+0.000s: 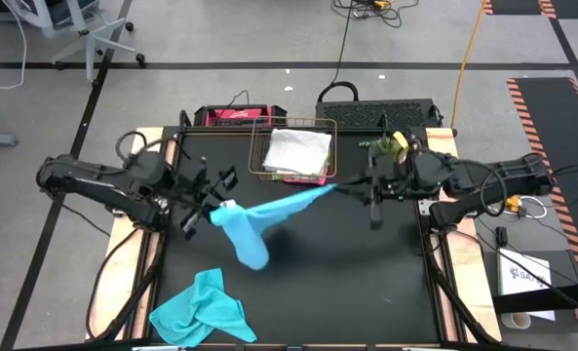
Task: Fold microfiber towels
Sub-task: Fold the right light blue microfiber cloth in half
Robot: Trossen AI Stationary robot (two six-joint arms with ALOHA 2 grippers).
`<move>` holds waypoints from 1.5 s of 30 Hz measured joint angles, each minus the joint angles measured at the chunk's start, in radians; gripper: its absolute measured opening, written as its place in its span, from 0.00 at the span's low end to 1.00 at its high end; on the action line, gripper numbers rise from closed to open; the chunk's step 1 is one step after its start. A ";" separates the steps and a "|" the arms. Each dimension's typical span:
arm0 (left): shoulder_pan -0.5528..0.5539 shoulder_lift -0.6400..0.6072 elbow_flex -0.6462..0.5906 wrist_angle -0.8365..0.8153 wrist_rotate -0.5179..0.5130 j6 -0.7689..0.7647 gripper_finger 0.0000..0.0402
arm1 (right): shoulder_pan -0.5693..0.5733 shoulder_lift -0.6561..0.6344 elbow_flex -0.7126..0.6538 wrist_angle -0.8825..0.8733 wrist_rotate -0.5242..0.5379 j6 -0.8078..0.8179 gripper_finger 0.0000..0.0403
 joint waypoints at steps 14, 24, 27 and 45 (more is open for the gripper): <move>-0.228 0.134 0.000 0.008 0.006 -0.265 0.03 | 0.362 0.062 0.000 -0.016 -0.027 0.446 0.00; -0.350 0.230 0.000 0.177 -0.217 -0.515 0.03 | 0.560 0.123 0.000 0.156 0.010 0.719 0.00; -0.352 0.263 0.000 0.269 -0.246 -0.559 0.02 | 0.582 0.124 0.000 0.220 0.041 0.742 0.00; -0.158 0.285 0.000 -0.494 -0.367 -0.575 0.02 | 0.499 0.117 -0.021 -0.571 0.319 1.002 0.00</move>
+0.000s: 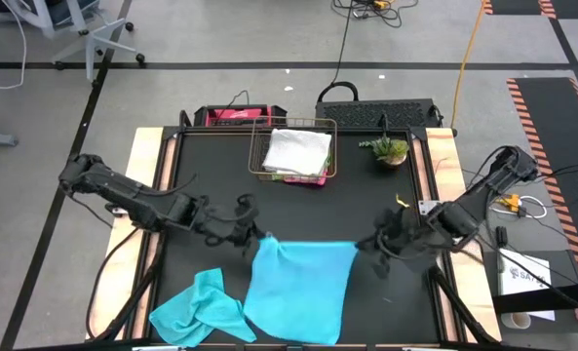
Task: Fold microfiber towels
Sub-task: Fold the right light blue microfiber cloth in half
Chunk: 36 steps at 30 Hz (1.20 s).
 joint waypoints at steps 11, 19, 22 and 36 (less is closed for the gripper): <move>0.137 0.003 0.000 -0.134 -0.085 0.235 0.05 | -0.148 0.000 -0.244 0.073 -0.056 -0.030 0.00; 0.169 0.112 0.001 -0.254 -0.073 0.331 0.05 | -0.215 0.000 -0.399 0.213 -0.086 -0.030 0.00; 0.192 0.163 0.000 -0.256 -0.070 0.362 0.05 | -0.239 0.000 -0.423 0.246 -0.096 -0.041 0.00; 0.269 0.183 0.001 -0.202 0.010 0.348 0.05 | -0.435 0.000 -0.480 0.266 -0.001 -0.264 0.00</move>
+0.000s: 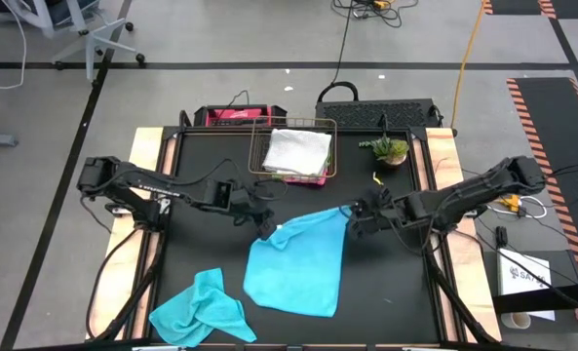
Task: Fold microfiber towels
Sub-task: Fold the right light blue microfiber cloth in half
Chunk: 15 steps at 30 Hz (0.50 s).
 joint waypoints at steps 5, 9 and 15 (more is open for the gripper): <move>-0.010 0.000 0.000 0.004 0.044 -0.035 0.05 | -0.077 0.000 -0.030 0.018 -0.004 -0.113 0.05; -0.023 0.000 0.000 0.004 0.046 -0.042 0.05 | -0.126 0.000 -0.037 0.015 0.002 -0.181 0.14; -0.034 0.000 0.000 0.002 0.046 -0.043 0.05 | -0.163 -0.006 -0.037 0.077 -0.108 -0.196 0.22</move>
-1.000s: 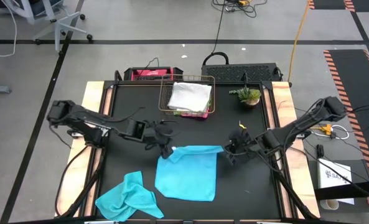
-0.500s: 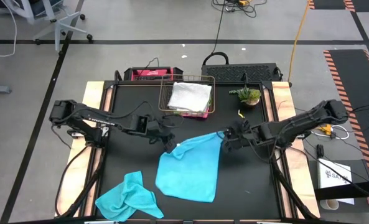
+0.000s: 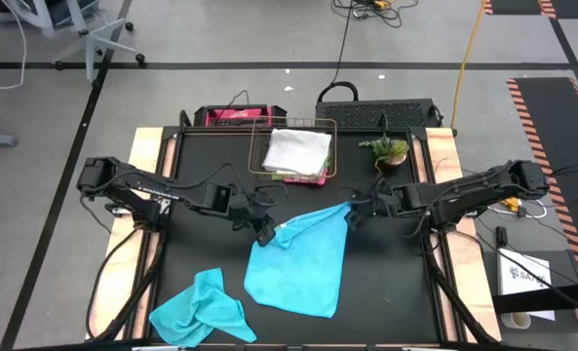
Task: Fold microfiber towels
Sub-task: Fold the right light blue microfiber cloth in half
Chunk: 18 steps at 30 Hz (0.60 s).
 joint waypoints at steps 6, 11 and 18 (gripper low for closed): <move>-0.002 0.000 0.000 0.001 0.002 -0.006 0.05 | 0.114 0.027 0.000 0.204 -0.377 0.129 0.09; 0.000 0.000 0.000 0.002 0.003 -0.003 0.05 | 0.286 0.126 0.000 0.285 -0.412 0.249 0.02; 0.011 0.000 0.000 0.003 -0.004 -0.002 0.05 | 0.400 0.362 0.000 0.492 -0.364 0.375 0.00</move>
